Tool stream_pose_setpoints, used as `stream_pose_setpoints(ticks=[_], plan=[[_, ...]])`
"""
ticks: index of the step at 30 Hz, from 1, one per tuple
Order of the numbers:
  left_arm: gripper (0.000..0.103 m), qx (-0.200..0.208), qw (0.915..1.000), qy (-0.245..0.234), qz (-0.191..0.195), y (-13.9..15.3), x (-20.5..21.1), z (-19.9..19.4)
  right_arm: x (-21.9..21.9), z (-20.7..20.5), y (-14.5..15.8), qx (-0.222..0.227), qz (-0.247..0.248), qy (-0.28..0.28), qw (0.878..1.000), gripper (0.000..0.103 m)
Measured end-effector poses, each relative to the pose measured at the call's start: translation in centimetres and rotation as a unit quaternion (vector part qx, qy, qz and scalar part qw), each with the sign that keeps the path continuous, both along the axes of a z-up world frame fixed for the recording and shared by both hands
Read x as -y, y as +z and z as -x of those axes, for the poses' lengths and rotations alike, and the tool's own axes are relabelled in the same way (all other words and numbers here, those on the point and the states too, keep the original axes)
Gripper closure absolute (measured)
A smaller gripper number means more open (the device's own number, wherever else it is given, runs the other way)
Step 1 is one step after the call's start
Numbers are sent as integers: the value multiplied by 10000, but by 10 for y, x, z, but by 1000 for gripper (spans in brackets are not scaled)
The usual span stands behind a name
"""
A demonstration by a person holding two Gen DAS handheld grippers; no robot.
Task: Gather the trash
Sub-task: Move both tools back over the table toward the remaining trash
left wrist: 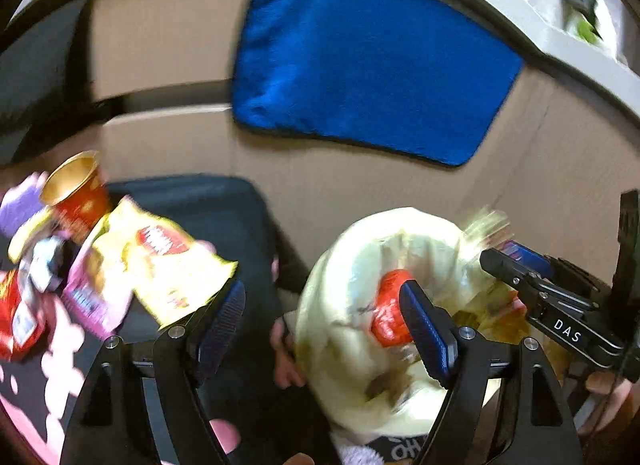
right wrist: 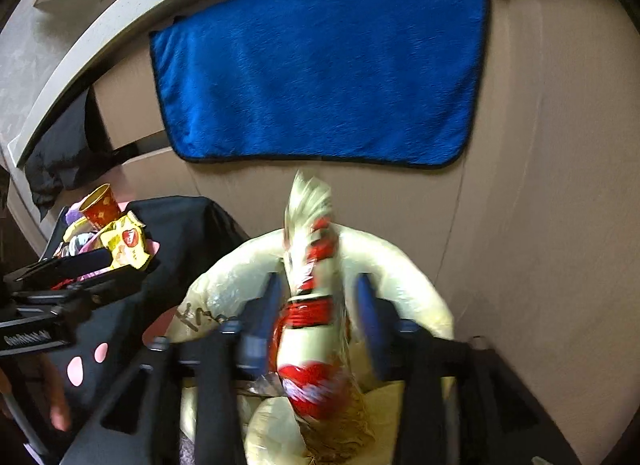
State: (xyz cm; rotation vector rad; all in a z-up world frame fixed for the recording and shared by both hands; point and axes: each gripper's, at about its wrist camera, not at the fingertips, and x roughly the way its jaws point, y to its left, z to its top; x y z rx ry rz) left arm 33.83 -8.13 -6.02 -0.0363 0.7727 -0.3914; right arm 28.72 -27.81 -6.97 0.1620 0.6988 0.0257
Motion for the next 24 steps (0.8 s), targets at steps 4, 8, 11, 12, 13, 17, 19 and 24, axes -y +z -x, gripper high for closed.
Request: stream_pose_setpoints(ticks=[4, 8, 11, 12, 13, 17, 19, 24], plan=[[24, 53, 9992, 406, -27, -1, -37, 7, -11, -1, 3, -12, 220, -90, 9997, 59], [24, 112, 9968, 772, -177, -2, -72, 17, -22, 4, 13, 91, 256, -113, 9996, 59], [25, 70, 9945, 1029, -171, -5, -109, 23, -35, 8, 26, 213, 242, -72, 9995, 59], [25, 76, 9933, 1144, -169, -6, -120, 24, -40, 9, 32, 255, 214, -36, 9994, 59], [25, 86, 9913, 1302, -152, -7, -136, 28, -46, 9, 36, 293, 180, 2, 9994, 59], [26, 87, 9829, 1838, -49, -9, -190, 40, -82, 1, 58, 418, 90, 348, 9985, 59], [26, 101, 9786, 2056, -5, -11, -213, 47, -102, -3, 64, 483, 153, 498, 9975, 59], [28, 64, 9670, 2547, 45, -17, -264, 62, -168, -15, 73, 618, 262, 1084, 9918, 59]])
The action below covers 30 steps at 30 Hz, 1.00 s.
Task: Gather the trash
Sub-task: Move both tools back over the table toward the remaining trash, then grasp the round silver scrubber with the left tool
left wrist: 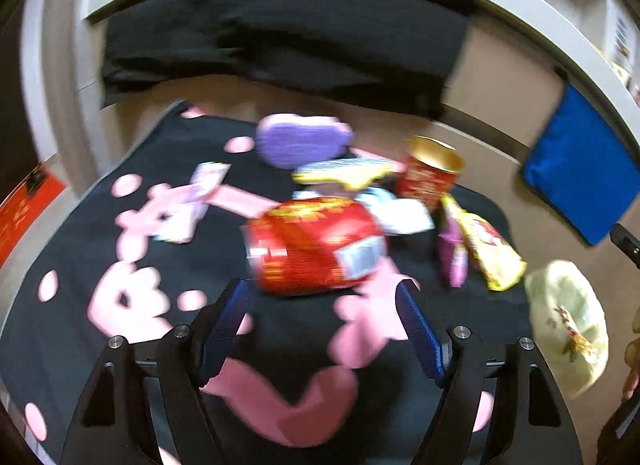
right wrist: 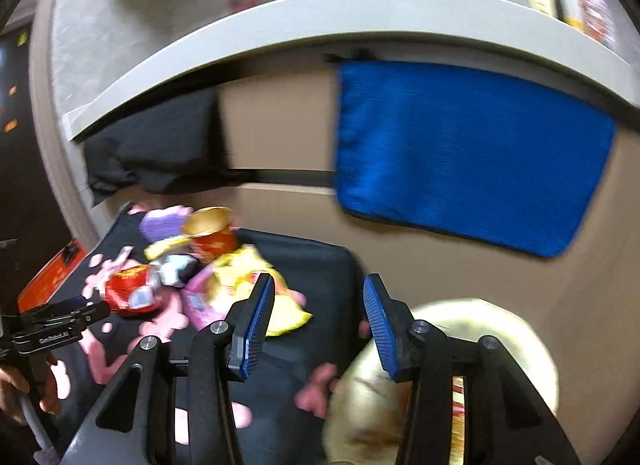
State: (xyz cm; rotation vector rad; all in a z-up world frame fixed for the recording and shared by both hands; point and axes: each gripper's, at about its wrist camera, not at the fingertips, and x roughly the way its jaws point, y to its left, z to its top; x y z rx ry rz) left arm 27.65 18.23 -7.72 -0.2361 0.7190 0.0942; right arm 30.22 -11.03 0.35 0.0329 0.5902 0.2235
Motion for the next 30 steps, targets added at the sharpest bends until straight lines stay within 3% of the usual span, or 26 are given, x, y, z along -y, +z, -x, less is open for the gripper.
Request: stream_pose_setpoints(ticks=[5, 11, 22, 27, 30], plan=[[29, 83, 9996, 260, 34, 1, -32, 10, -49, -6, 3, 42, 48, 352, 9994, 59], [29, 154, 9996, 205, 85, 2, -42, 6, -87, -15, -3, -66, 169, 536, 9984, 59], [29, 203, 9998, -33, 40, 0, -37, -12, -91, -35, -36, -427, 378, 468, 9973, 59], [29, 319, 9959, -560, 628, -4, -37, -28, -83, -39, -46, -467, 309, 424, 9975, 59], [29, 256, 9917, -1054, 697, -4, -27, -46, -77, -39, -49, -466, 333, 396, 9976, 59]])
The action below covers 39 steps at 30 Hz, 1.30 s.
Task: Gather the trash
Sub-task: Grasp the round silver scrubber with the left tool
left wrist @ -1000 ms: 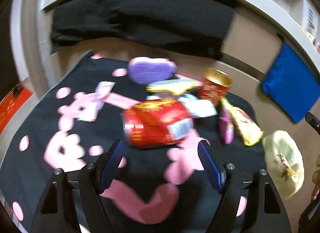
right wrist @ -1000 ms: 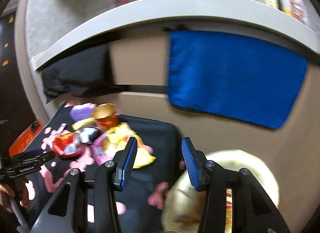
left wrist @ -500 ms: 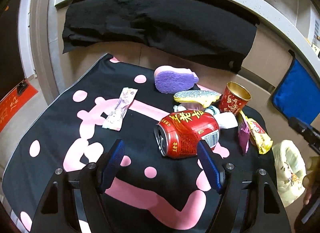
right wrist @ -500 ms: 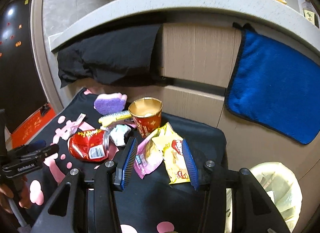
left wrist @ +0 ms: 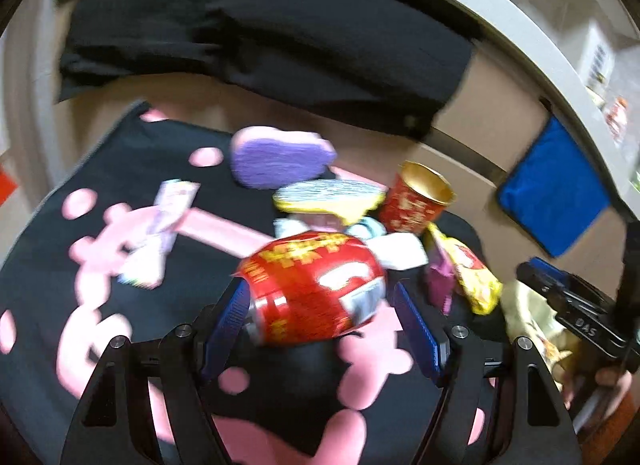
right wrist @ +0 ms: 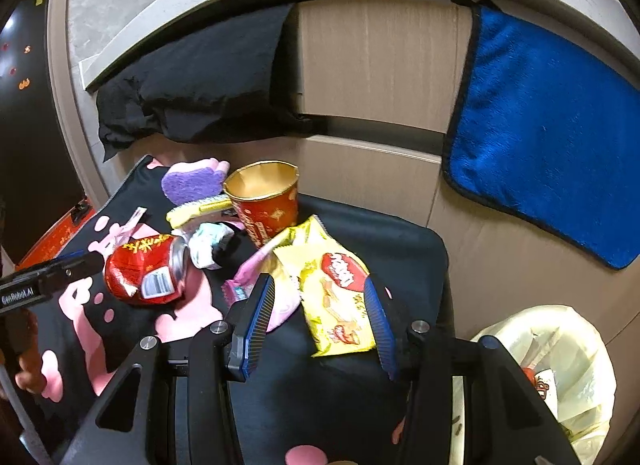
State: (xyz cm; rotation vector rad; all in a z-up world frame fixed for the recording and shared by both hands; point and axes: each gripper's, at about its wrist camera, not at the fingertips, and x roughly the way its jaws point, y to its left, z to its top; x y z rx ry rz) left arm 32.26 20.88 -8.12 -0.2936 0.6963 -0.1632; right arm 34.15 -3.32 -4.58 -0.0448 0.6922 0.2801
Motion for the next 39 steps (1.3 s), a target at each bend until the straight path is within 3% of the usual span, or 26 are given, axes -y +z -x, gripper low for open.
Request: stream_pose_setpoints(ticks=[6, 8, 13, 19, 23, 25, 28, 33, 39], plan=[[29, 150, 9988, -285, -374, 14, 15, -37, 16, 2, -6, -45, -54, -45, 10000, 59], [30, -26, 9995, -278, -121, 16, 9, -59, 22, 3, -7, -44, -63, -74, 9999, 59], [39, -674, 9949, 311, 689, 1, -19, -109, 29, 5, -8, -28, -142, -99, 9998, 59], [40, -1553, 9717, 797, 1591, -33, -35, -152, 35, 6, -13, -55, -120, -99, 9999, 59], [45, -1651, 9622, 1007, 1918, -41, -38, -158, 34, 5, -18, -122, -98, -74, 9999, 59], [61, -1567, 9646, 961, 1892, -38, -38, -154, 33, 5, -19, -136, -99, -41, 9999, 59], [77, -1353, 9731, 821, 1677, -28, -36, -142, 27, 3, -17, -104, -101, 40, 9999, 59], [87, -948, 9841, 538, 1400, -7, -38, -103, 9, -4, -14, -47, -55, 220, 9997, 59], [89, -557, 9940, 328, 886, 16, -48, -41, -8, -20, -14, -145, -110, 313, 9993, 59]])
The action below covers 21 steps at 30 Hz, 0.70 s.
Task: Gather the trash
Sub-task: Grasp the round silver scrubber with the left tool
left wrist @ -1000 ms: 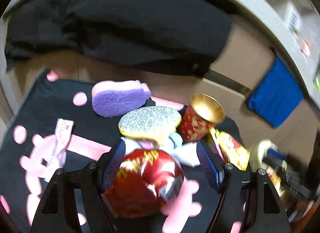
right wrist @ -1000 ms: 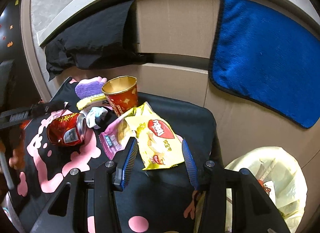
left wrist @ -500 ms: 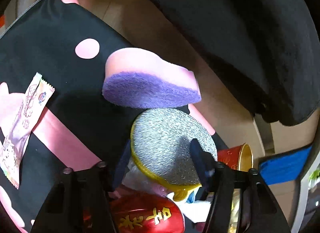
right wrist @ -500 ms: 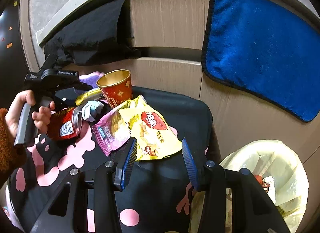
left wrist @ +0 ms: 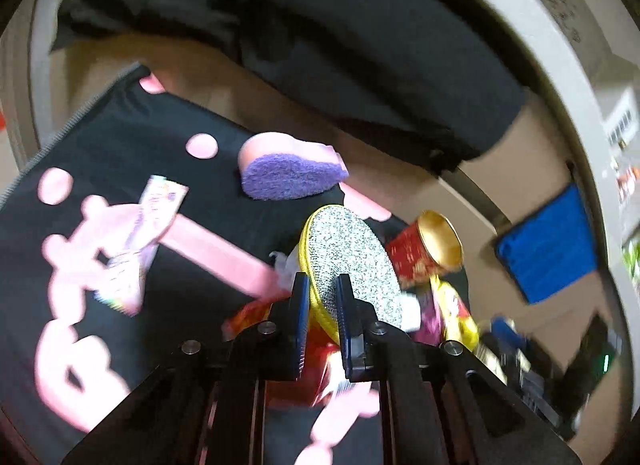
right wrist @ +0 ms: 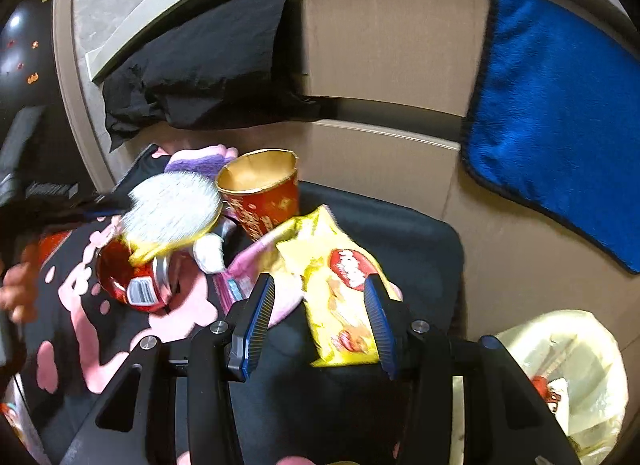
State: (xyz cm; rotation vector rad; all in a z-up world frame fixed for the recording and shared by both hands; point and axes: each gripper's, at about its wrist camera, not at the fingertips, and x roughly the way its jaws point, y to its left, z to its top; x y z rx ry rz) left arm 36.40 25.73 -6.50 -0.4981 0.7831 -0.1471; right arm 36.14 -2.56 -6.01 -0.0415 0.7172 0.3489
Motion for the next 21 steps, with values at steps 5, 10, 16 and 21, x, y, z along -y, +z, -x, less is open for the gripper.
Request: stream_pose_setpoints(ticks=[5, 10, 16, 21], plan=[[89, 221, 9987, 46, -448, 6, -2, 43, -27, -14, 14, 211, 173, 249, 9993, 59], [89, 202, 9972, -91, -717, -3, -5, 77, -44, -33, 27, 291, 28, 338, 9990, 60], [87, 35, 9974, -200, -687, -21, -9, 95, -50, -78, 32, 172, 45, 135, 9998, 87], [86, 112, 9973, 16, -730, -21, -19, 104, -57, -97, 16, -89, 438, 104, 9989, 91]])
